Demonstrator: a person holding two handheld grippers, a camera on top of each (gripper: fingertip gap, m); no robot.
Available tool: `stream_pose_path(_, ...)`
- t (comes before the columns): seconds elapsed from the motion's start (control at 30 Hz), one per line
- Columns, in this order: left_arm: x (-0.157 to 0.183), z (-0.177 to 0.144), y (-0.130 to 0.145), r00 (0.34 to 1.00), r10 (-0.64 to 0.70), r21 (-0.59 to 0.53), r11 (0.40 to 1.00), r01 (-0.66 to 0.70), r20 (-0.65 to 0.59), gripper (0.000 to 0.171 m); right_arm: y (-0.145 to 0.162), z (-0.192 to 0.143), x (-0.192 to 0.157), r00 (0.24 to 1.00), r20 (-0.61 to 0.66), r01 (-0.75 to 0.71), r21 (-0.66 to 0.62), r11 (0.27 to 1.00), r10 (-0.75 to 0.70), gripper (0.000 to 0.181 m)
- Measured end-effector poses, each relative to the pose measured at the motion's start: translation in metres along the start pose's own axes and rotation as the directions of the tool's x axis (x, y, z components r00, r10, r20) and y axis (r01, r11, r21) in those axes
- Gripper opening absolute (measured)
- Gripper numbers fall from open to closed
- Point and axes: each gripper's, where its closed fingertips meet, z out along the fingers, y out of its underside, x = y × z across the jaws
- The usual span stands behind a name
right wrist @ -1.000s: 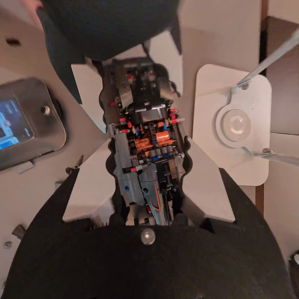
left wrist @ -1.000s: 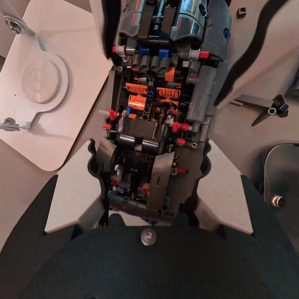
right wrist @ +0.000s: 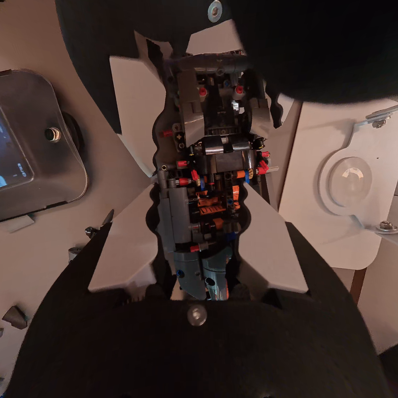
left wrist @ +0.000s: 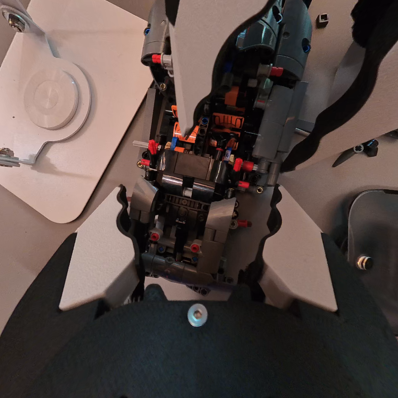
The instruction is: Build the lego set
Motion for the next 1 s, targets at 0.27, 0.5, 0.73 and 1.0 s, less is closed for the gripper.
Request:
stream_pose_path(0.27, -0.001, 0.001, 0.002, 1.0, -0.026, -0.002, 1.0, 0.026, -0.01, 0.131, 0.0, 0.001, 0.001, 1.0, 0.002, -0.004, 0.002, 1.0, 0.004, 0.073)
stream_pose_path(0.5, -0.003, -0.005, 0.009, 0.998, -0.054, -0.025, 0.998, 0.054, -0.028, 0.132, 0.001, 0.0, -0.001, 0.999, -0.022, 0.04, -0.034, 0.999, -0.041, 0.073)
stream_pose_path(0.73, -0.001, -0.009, 0.027, 0.994, -0.059, -0.062, 0.997, 0.053, -0.091, 0.128, 0.0, 0.007, -0.001, 0.996, -0.048, 0.069, -0.085, 0.994, -0.073, 0.072)
stream_pose_path(1.0, -0.001, -0.003, 0.025, 0.994, -0.066, -0.053, 0.997, 0.061, -0.09, 0.128, 0.001, 0.007, -0.003, 0.996, -0.029, 0.078, -0.1, 0.992, -0.081, 0.067)
